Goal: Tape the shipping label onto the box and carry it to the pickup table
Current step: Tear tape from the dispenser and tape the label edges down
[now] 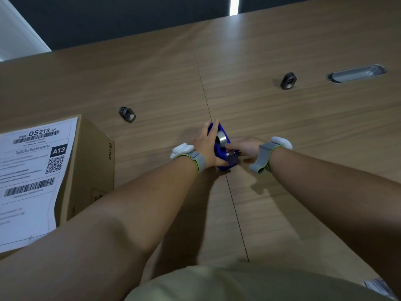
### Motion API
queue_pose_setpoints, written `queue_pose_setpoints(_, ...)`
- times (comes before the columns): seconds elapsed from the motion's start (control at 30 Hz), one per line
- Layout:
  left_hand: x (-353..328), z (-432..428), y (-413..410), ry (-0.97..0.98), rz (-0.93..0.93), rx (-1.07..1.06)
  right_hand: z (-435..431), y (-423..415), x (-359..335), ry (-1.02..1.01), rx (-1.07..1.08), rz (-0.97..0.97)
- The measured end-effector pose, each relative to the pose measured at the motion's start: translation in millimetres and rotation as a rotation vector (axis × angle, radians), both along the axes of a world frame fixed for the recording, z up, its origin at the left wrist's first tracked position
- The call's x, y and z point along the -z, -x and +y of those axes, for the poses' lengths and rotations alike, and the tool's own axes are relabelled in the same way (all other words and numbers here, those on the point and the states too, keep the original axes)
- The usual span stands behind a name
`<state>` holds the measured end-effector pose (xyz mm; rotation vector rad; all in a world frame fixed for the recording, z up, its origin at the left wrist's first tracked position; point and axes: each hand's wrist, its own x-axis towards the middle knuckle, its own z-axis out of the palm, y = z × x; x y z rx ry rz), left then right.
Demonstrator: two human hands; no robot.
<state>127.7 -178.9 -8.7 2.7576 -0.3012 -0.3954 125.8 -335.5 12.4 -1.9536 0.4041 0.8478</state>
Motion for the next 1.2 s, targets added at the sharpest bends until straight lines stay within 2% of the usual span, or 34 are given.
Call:
queue_pose_setpoints(0.23, -1.7, -2.0, 2.9, -0.015, -0.038, 0.0, -4.3, 4.2, -6.1, -0.124, 0.091, 0.068)
queue_pose_setpoints(0.43, -5.4, -4.1, 3.3, -0.063, -0.061, -0.005, -19.1, 23.9, 6.2, -0.045, 0.102, 0.053)
queue_pose_setpoints(0.73, -7.1, -3.0, 5.2, -0.07, -0.073, 0.004, -19.0, 51.4, 14.8, 0.111, 0.055, -0.191)
queue_pose_setpoints(0.83, -8.5, -2.1, 4.6, -0.083, -0.067, 0.01, -10.5, 51.5, 20.2, 0.133, 0.088, -0.18)
queue_pose_setpoints(0.93, -10.2, -0.1, 2.9, -0.111, -0.015, 0.018, -12.9, 62.1, 27.7, 0.278, 0.013, -0.092)
queue_pose_setpoints(0.97, -11.2, 1.0, 3.1, -0.123, -0.021, 0.023, -14.5, 69.4, 28.8, 0.266, 0.044, -0.079)
queue_pose_setpoints(1.07, -14.0, 8.3, 10.8, -0.088, -0.118, -0.009, -11.8, 86.3, 27.7, -0.01, 0.179, -0.081)
queue_pose_setpoints(1.13, -15.3, 15.9, 25.0, 0.073, -0.104, -0.064, -5.3, 96.0, 18.3, -0.185, 0.225, -0.09)
queue_pose_setpoints(1.2, -20.1, 26.4, 47.2, 0.248, 0.011, -0.175, 5.2, 104.4, 5.3, -0.239, 0.194, -0.145)
